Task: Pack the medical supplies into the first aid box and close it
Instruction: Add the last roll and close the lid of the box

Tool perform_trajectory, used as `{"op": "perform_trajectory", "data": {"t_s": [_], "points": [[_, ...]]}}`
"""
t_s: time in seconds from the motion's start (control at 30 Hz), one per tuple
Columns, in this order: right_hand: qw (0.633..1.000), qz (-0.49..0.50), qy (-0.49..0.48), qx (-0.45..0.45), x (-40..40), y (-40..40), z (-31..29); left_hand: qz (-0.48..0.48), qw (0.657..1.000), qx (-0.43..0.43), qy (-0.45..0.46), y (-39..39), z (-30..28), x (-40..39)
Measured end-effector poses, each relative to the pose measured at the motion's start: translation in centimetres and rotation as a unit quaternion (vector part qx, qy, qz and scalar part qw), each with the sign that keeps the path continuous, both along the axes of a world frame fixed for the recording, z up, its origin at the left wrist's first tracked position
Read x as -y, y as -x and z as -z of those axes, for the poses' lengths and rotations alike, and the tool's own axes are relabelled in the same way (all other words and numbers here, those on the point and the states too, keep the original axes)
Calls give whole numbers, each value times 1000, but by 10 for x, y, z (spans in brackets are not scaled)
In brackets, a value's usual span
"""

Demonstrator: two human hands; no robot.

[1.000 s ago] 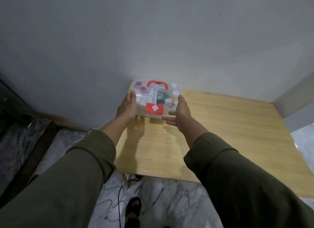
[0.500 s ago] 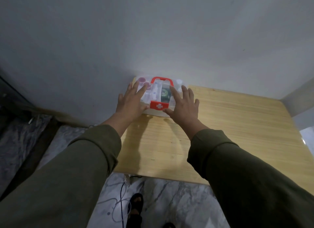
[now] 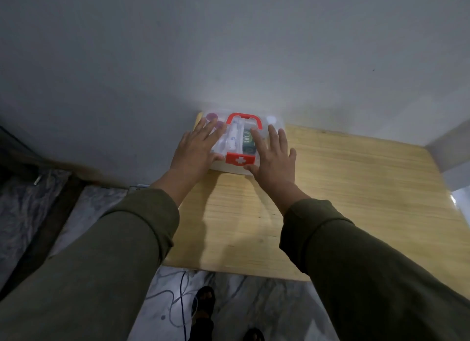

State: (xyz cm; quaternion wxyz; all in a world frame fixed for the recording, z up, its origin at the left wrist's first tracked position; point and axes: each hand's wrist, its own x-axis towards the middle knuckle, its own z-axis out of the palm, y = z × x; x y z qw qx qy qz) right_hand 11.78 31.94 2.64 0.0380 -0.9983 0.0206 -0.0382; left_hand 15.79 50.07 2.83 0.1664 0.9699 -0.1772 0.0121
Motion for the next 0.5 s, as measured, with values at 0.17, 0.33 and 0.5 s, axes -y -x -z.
{"op": "perform_trajectory", "data": {"t_s": [0.17, 0.33, 0.5], "points": [[1000, -4, 1, -3, 4, -19, -2, -3, 1000, -11, 6, -16, -3, 4], [1000, -2, -6, -10, 10, -50, -7, -5, 1000, -4, 4, -46, -2, 10], [1000, 0, -17, -15, 14, -74, -5, 6, 1000, -7, -2, -71, -2, 13]]}}
